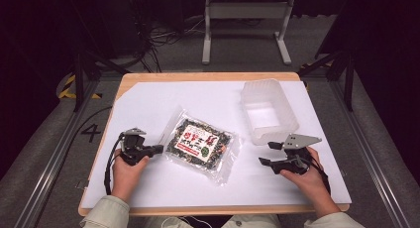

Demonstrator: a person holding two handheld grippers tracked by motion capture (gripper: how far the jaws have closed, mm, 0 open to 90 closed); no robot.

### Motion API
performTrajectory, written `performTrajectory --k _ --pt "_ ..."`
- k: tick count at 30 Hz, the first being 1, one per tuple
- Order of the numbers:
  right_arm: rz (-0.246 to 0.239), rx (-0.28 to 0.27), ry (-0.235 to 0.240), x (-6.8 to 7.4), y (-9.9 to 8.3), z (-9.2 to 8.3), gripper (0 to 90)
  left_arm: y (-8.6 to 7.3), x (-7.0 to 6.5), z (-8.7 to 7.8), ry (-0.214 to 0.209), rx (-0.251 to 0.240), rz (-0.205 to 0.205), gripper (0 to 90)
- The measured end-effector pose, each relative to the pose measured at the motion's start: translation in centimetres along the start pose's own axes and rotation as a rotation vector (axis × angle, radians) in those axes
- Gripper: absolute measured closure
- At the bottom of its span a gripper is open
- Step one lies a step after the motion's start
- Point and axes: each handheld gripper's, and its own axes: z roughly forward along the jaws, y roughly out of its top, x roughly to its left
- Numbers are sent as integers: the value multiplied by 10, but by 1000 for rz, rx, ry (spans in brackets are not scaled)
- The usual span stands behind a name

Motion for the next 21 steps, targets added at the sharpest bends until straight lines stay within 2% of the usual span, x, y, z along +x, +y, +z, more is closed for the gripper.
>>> performTrajectory --k 1,6,10,15,16,17,21 --pt "0 0 0 0 0 0 316 0 0 0 0 0 0 890" --pt "0 -1 -5 0 0 -1 316 5 -2 -13 -25 -68 -8 892" --pt "-1 0 -6 0 0 0 316 10 -10 -23 -25 -112 14 893" --pt "-2 -4 -9 0 1 -1 316 15 -17 -33 -55 -159 22 894" --pt "-3 -4 -11 0 1 -2 317 16 -18 -36 -50 -171 32 893" --pt "-3 -5 -12 0 0 -2 317 18 -21 -39 -64 -184 32 893" --pt "0 -10 -14 0 0 -4 317 24 -27 -51 -76 -224 66 894"
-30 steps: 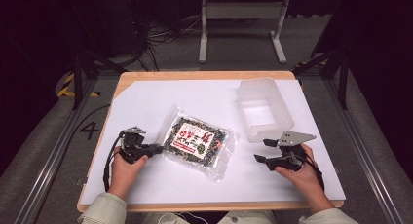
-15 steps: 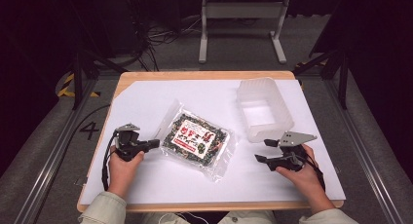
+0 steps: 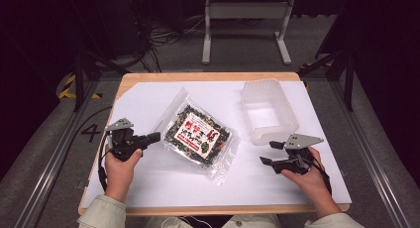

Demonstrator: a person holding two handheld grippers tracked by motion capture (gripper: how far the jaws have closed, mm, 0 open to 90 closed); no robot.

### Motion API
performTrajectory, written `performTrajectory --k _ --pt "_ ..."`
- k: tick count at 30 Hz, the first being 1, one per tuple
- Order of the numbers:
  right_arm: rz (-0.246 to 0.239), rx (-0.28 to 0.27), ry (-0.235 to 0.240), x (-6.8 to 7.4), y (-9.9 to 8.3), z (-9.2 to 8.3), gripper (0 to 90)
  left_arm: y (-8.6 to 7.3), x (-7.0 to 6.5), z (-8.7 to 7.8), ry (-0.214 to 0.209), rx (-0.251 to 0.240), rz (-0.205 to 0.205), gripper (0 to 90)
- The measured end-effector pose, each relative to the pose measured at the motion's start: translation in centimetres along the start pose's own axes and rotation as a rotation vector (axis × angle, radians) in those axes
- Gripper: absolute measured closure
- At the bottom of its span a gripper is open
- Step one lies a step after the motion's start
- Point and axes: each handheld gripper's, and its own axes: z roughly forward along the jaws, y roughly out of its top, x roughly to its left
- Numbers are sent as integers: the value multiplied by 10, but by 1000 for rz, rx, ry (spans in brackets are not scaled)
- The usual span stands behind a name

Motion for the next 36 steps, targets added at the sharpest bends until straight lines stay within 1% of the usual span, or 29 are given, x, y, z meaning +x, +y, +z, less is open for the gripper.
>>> performTrajectory --k 4,6,10,17,21,22,23,24,25,27,29,32,34,35,36 --pt "1 -7 -5 0 1 -2 317 11 -9 -12 -29 -49 18 894" --pt "-3 -11 -5 0 2 -3 317 15 -13 -17 -30 -64 36 894" --pt "-6 -19 -7 1 5 -5 317 24 -22 -29 -45 -109 63 894" --pt "-12 -41 -3 2 10 -9 320 35 -37 -39 -65 -147 112 894" --pt "-8 -60 5 3 14 -12 321 43 -46 -44 -61 -166 148 894" --pt "-6 -66 8 3 15 -13 321 45 -49 -46 -55 -178 158 894" --pt "-6 -73 11 3 16 -14 322 45 -49 -46 -55 -178 158 894" --pt "-7 -77 12 3 17 -14 321 46 -51 -47 -59 -181 165 894" --pt "-6 -81 14 4 18 -15 322 48 -54 -48 -54 -193 177 894" --pt "-6 -89 19 4 19 -16 322 50 -56 -49 -55 -198 185 894" --pt "-7 -95 22 4 21 -16 322 50 -57 -50 -58 -201 186 894" --pt "-9 -103 28 5 23 -17 322 53 -62 -55 -57 -221 205 894" --pt "-13 -111 32 6 25 -17 322 54 -63 -56 -60 -228 209 894" --pt "-14 -113 33 6 25 -17 322 56 -65 -59 -56 -239 229 894" --pt "-14 -115 35 7 26 -18 322 57 -66 -60 -59 -240 230 894"
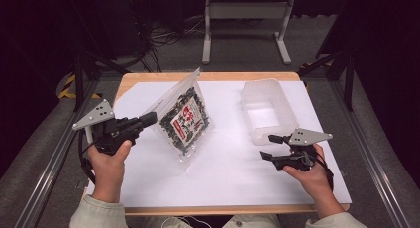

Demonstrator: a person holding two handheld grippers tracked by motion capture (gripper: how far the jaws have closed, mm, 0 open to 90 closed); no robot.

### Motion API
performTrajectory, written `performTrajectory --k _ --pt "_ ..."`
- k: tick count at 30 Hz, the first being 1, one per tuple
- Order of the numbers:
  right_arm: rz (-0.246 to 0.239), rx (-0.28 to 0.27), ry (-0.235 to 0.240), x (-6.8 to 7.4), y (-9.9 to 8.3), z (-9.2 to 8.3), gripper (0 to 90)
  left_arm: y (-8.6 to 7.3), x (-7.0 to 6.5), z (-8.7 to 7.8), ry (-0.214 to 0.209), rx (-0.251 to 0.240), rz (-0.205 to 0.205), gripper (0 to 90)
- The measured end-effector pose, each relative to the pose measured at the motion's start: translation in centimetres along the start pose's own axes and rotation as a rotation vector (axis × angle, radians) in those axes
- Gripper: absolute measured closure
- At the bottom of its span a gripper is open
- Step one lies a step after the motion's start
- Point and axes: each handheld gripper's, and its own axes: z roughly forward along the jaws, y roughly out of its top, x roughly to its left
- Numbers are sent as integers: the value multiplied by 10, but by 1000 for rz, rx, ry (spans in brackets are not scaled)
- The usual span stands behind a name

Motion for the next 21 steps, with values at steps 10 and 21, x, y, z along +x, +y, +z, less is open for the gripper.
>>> performTrajectory --k 10,21 --pt "-14 -63 22 1 20 0 328 4 -3 -2 -18 -21 14 895" --pt "-42 -122 93 3 60 12 335 9 -9 0 -67 -27 31 896"
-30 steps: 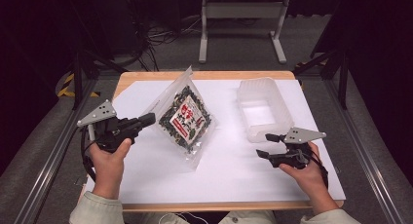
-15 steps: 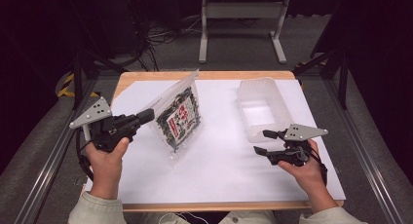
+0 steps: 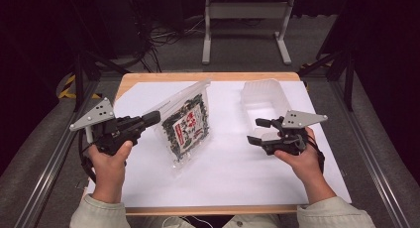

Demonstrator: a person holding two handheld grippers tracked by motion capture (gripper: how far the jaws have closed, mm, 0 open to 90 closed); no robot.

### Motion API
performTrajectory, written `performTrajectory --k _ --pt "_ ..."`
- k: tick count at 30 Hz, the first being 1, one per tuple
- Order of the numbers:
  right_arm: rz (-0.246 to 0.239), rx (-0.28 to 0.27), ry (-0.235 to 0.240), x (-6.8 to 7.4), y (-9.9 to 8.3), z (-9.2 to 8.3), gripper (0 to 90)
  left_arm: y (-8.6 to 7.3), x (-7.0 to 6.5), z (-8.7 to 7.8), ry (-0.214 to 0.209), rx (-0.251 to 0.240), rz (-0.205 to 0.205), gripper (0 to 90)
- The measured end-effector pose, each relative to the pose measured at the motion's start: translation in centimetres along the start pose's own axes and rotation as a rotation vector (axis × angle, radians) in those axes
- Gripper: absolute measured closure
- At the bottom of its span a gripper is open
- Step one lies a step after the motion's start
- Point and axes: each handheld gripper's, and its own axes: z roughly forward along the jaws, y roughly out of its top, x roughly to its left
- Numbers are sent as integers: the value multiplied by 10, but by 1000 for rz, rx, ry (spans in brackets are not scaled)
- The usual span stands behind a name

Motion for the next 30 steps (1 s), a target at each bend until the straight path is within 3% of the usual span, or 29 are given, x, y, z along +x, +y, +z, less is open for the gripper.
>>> performTrajectory --k 8,17,30 --pt "-3 -43 48 -3 24 13 327 3 -3 0 -25 -13 -3 895" --pt "-14 -58 78 -6 47 32 285 9 -13 0 -52 -23 20 895" --pt "-13 -89 128 -8 67 50 231 12 -23 5 -108 -27 28 895"
